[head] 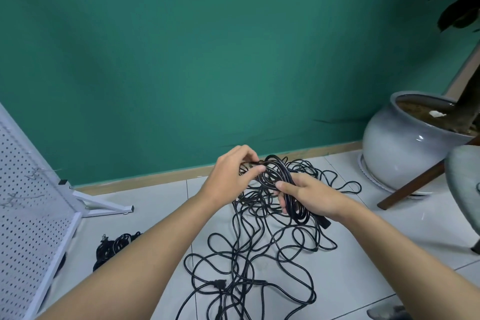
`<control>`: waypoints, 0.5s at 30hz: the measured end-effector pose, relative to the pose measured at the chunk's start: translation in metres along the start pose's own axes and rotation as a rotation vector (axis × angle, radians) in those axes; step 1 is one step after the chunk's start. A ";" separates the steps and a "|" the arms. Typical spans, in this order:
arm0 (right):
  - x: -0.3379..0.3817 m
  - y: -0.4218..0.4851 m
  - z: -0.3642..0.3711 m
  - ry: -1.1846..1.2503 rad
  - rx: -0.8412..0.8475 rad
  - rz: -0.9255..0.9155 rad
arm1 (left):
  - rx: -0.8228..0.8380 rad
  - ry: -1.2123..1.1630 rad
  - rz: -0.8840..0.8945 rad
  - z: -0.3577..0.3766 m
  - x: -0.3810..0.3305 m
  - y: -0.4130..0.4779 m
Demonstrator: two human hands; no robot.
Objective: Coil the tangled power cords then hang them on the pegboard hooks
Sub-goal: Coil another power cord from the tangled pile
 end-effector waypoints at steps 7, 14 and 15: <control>-0.003 0.003 -0.003 -0.035 -0.005 -0.065 | 0.076 -0.122 -0.136 -0.002 0.018 -0.006; -0.005 0.008 -0.010 -0.071 -0.184 -0.107 | -0.061 -0.156 -0.284 -0.008 0.009 -0.001; -0.007 0.009 -0.011 -0.082 -0.214 -0.106 | -0.069 -0.184 -0.302 -0.007 0.006 0.000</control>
Point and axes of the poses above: each hand's wrist, its own y-axis towards the middle knuckle, its own z-axis out of the palm, x = y × z, the point moved 5 cm from there along y, towards the middle knuckle, and after that the axes turned 7 degrees about z, right-handed, at the moved point
